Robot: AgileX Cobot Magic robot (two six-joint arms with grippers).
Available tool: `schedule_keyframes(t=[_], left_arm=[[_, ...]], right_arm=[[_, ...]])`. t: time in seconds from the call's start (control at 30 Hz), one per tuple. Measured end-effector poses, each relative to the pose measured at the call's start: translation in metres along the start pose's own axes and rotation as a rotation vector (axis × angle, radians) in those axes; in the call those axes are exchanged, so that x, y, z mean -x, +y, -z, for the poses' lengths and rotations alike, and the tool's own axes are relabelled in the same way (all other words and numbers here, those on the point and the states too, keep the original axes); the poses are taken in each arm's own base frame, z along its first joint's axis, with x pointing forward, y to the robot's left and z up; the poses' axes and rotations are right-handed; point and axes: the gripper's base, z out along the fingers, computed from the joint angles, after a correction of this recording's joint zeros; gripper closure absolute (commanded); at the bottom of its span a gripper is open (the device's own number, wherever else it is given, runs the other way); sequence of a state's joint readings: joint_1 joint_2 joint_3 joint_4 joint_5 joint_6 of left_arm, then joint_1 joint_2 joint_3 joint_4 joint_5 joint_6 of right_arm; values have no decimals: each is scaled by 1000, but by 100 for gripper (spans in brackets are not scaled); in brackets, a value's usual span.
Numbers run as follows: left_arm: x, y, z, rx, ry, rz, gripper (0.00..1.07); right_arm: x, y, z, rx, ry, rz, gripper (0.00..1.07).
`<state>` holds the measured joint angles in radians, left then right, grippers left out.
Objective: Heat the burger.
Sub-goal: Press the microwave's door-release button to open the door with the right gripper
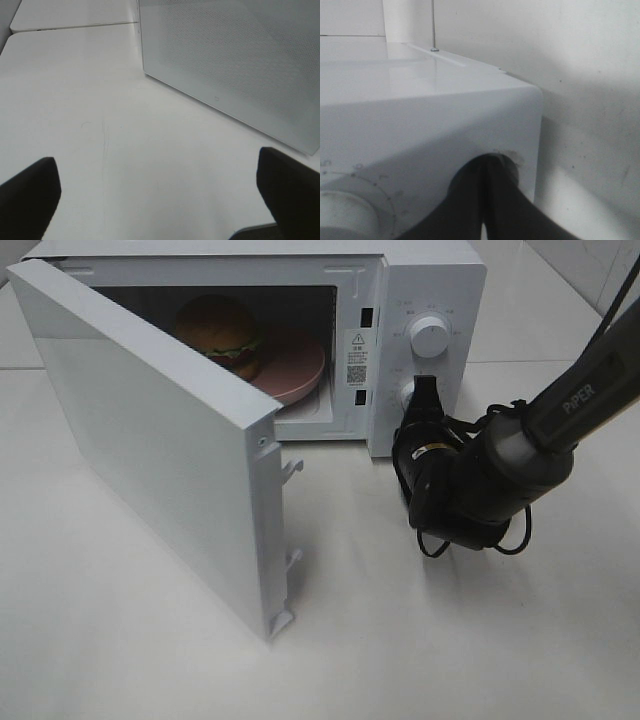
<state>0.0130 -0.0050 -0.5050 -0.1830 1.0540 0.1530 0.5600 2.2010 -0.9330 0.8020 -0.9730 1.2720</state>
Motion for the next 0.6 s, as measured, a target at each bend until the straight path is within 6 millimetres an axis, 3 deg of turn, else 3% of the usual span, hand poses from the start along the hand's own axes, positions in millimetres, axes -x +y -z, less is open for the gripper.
schedule_keyframes(t=[0.6], left_arm=[[0, 0, 0, 0, 0, 0, 7]], right_arm=[[1, 5, 5, -49, 41, -14, 107]])
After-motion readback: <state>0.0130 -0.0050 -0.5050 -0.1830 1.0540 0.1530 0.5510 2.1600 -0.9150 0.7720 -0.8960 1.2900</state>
